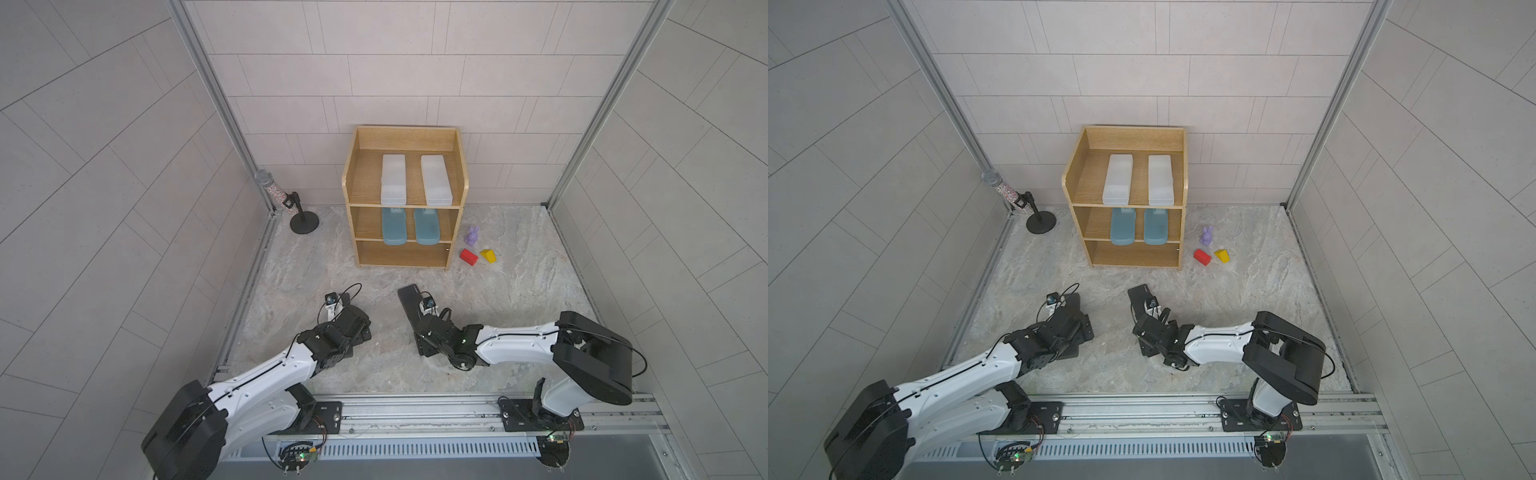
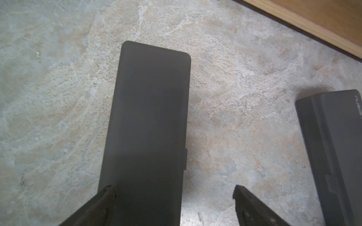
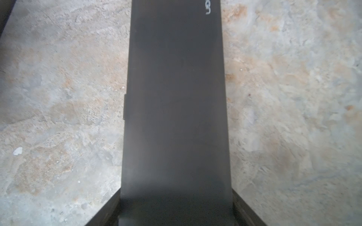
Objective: Place the pencil cases on the shelf according to color
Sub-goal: Pick up the pencil case from the center of the board.
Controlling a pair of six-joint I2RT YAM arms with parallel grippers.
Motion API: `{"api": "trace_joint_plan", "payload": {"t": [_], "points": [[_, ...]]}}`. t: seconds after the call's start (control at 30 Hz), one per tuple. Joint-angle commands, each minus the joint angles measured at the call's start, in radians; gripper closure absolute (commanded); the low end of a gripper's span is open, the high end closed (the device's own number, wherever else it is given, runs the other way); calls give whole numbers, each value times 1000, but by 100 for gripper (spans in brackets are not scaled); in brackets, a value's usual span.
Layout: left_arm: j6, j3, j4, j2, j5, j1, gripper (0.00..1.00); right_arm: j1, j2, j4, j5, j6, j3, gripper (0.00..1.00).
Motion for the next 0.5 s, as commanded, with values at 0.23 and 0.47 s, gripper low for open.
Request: {"api": "trace_joint_plan", "payload": {"t": [0.23, 0.47], "points": [[0, -35, -21, -17, 58, 6, 0, -18, -168, -53, 119, 39, -31, 48], [6, -44, 2, -9, 59, 6, 0, -183, -127, 25, 44, 9, 17, 50]]}}
